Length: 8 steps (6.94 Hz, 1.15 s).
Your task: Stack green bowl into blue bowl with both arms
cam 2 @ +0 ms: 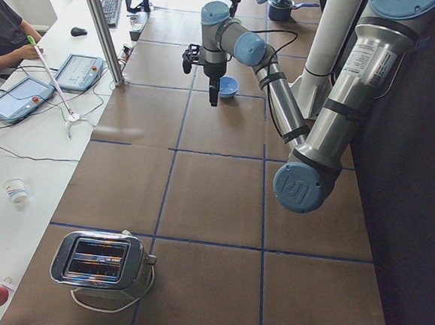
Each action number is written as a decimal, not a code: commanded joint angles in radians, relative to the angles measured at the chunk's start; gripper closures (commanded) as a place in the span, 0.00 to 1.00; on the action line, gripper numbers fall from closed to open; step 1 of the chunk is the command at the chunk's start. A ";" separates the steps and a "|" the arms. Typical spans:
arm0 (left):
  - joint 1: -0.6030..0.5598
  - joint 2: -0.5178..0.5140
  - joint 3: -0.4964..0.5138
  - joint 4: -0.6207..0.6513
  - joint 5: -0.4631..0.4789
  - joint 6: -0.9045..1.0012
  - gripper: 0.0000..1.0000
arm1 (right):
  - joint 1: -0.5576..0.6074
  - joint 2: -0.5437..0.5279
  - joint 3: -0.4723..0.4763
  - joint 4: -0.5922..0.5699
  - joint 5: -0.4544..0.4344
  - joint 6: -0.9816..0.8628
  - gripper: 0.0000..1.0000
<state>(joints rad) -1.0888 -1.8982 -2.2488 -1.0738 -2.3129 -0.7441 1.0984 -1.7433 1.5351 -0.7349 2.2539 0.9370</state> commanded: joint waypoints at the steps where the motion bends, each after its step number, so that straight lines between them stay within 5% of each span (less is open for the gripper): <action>1: -0.006 0.013 -0.002 0.000 0.001 0.000 0.00 | 0.000 0.004 0.008 0.002 0.025 0.012 1.00; 4: -0.060 0.118 -0.034 -0.008 0.004 0.194 0.00 | 0.003 0.039 0.184 0.002 0.102 0.218 1.00; 8: -0.170 0.199 0.070 -0.008 0.063 0.595 0.00 | -0.076 0.405 0.223 -0.125 0.087 0.465 1.00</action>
<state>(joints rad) -1.2214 -1.7081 -2.2274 -1.0807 -2.2666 -0.2367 1.0595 -1.4507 1.7557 -0.7975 2.3492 1.3771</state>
